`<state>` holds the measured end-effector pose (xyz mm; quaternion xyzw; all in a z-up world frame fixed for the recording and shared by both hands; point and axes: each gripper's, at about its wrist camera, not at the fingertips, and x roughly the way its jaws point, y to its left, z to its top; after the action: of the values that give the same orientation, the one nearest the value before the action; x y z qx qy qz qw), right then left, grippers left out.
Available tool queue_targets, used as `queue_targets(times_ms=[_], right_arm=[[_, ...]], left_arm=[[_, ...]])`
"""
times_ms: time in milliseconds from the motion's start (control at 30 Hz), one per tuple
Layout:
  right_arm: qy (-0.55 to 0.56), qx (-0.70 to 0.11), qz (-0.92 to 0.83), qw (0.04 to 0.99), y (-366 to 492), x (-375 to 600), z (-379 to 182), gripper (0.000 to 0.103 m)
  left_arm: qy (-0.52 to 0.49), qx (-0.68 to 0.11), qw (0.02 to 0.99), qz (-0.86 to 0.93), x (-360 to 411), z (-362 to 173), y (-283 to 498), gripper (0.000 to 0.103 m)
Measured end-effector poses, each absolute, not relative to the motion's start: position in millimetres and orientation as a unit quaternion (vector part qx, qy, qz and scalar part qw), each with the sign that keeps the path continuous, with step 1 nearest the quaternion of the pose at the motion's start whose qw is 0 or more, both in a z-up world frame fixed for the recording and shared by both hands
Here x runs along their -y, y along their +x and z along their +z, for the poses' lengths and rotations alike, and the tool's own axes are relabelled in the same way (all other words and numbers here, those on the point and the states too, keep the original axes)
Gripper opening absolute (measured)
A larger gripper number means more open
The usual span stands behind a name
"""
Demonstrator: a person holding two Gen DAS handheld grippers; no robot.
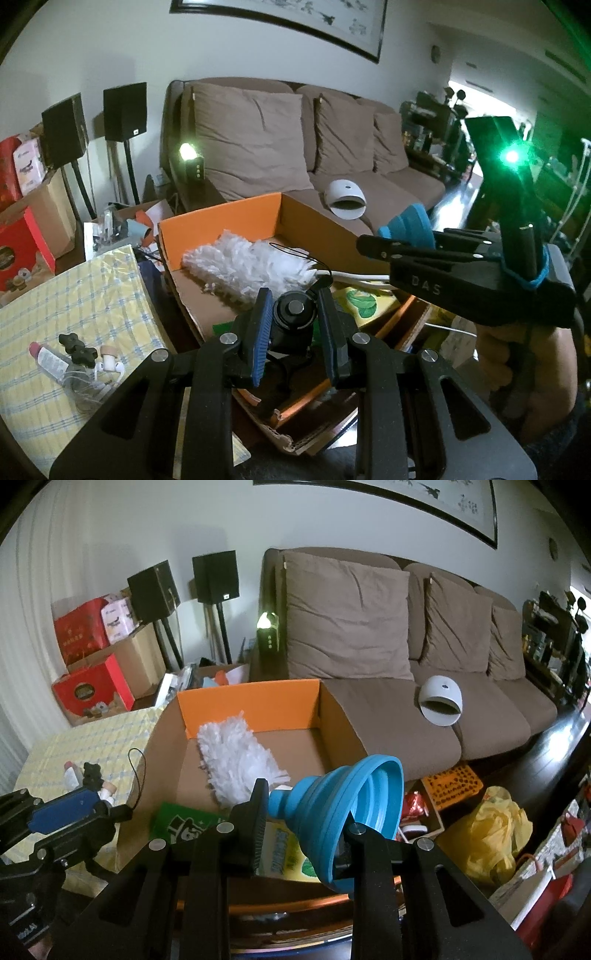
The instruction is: Organize objects
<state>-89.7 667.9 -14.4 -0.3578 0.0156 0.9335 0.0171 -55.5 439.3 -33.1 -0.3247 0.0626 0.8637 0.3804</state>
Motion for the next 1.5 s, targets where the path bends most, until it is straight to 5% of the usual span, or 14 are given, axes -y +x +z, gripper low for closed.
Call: queue_targets(times_ms=[1500], right_arm=[[-0.378, -0.013, 0.926, 0.011, -93, -667, -26, 0.024]], left_arm=[[-0.344, 0.016, 0.422, 0.839, -437, -32, -68, 0.023]])
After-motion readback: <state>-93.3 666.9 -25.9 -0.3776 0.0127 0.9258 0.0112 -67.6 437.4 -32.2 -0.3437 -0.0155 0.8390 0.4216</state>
